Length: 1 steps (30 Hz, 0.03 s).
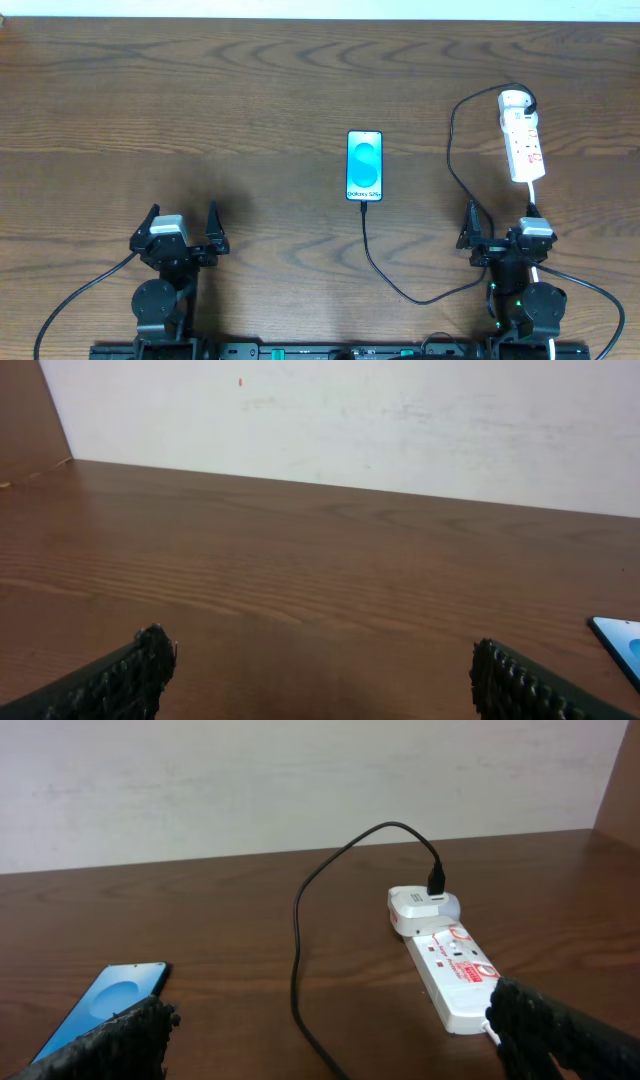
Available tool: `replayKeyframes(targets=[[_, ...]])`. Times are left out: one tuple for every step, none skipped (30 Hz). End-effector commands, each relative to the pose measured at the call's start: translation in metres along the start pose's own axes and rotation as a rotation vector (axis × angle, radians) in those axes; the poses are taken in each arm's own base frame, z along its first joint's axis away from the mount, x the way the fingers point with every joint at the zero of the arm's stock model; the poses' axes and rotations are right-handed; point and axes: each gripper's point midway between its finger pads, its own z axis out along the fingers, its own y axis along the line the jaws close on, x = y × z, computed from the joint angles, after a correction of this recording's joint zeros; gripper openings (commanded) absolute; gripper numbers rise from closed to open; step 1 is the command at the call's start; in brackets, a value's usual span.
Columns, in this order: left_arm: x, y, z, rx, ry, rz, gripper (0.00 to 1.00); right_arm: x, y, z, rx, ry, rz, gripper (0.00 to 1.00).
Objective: Plug charger to phone and switch on socket
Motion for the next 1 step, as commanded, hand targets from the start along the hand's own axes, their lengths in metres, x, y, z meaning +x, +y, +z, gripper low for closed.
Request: replayKeyframes(targets=[[0.0173, -0.0002, 0.0021, 0.005, 0.041, 0.022, 0.96, 0.0004, -0.0006, -0.0003, 0.001, -0.002, 0.011, 0.99]])
